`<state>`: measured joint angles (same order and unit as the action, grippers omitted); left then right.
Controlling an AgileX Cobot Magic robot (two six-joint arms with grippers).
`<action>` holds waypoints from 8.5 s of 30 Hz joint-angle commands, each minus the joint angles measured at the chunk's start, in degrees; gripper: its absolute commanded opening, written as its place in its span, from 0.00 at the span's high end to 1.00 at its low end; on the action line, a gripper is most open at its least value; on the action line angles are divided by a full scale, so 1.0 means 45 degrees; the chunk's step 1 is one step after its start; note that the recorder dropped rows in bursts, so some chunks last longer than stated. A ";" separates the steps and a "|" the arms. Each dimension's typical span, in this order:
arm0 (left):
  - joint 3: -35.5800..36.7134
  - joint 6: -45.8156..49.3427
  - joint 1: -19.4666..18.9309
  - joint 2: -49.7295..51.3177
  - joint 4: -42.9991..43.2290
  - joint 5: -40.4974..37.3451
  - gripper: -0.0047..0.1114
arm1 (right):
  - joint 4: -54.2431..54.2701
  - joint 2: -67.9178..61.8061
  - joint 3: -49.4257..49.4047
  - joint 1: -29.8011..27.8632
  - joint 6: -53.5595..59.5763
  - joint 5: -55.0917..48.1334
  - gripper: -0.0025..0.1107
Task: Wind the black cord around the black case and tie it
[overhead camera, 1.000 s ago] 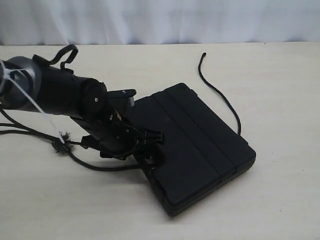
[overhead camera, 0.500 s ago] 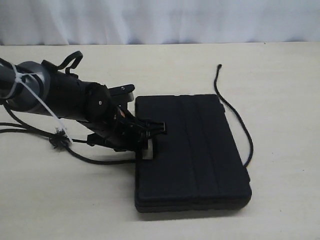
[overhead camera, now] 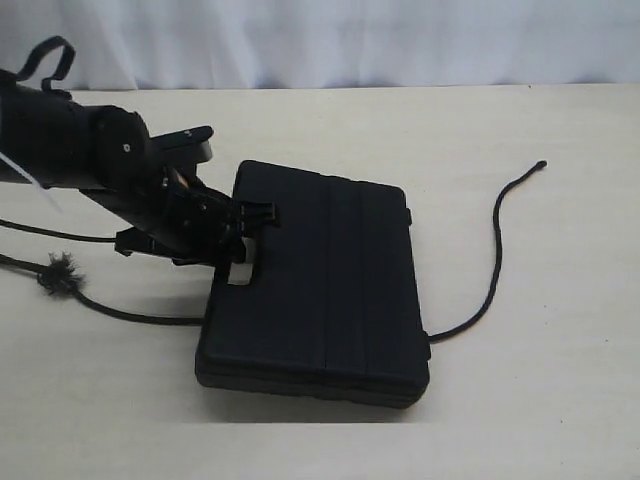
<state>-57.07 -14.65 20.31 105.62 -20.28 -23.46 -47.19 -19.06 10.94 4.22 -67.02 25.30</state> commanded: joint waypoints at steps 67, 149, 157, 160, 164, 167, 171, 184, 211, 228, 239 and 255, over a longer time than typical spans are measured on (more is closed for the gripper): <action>-0.2238 0.1300 -0.1123 -0.1360 -0.0035 -0.3770 0.96 | -1.1723 -1.7253 0.5253 1.8343 -0.6725 -1.7224 0.07; -0.2758 0.1713 -0.1562 -0.3821 0.8540 -0.8165 0.58 | -1.1080 -1.8807 0.6798 1.6787 -1.0327 -1.9959 0.94; 0.0456 0.1025 -0.1562 -0.6127 0.8864 -0.7397 0.58 | -1.0040 -1.8422 0.6260 1.8932 -1.1989 -2.0573 0.94; 0.1570 0.0185 -0.1562 -0.6543 0.8929 -0.6865 0.58 | -0.9584 -1.8422 0.6260 1.8414 -1.1989 -2.0125 0.94; 0.3569 -0.0283 -0.1562 -0.6543 0.9349 -0.5541 0.58 | -0.9365 -1.8454 0.6260 1.8012 -1.1989 -1.9471 0.94; 0.4113 -0.4524 -0.1791 -0.6297 1.1441 -0.4845 0.58 | -0.9319 -1.8454 0.6260 1.7244 -1.1989 -1.8622 0.94; 0.4033 -0.5064 -0.4528 -0.3964 1.0012 -0.3134 0.58 | -0.9459 -1.8454 0.6260 1.6541 -1.1966 -1.8255 0.94; 0.3874 -0.5184 -0.7622 -0.0976 0.4650 0.2564 0.58 | -1.1352 -1.8454 0.6260 1.6540 -1.1966 -1.6888 0.94; 0.3922 1.5654 -0.1542 -0.9675 0.7356 -0.4307 0.96 | -0.7994 -1.8454 0.6260 1.6540 -1.1966 -1.8217 0.94; 0.4808 1.8814 0.0601 -0.9173 0.7038 -0.0408 0.96 | -0.8075 -1.8454 0.6287 1.6540 -1.1966 -1.7929 0.94; 0.4808 1.8186 0.2158 -0.6843 0.4308 0.3738 0.96 | -0.8985 -1.8454 0.6287 1.6540 -1.1966 -1.6528 0.94; 0.4808 1.8151 0.2158 -0.6506 0.3570 0.5717 0.96 | -0.4321 -1.5767 0.6287 1.6570 -0.6542 -1.4597 0.22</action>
<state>-35.53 67.71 29.53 76.22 -3.51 1.70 -70.65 -92.25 39.38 78.83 -102.00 -41.93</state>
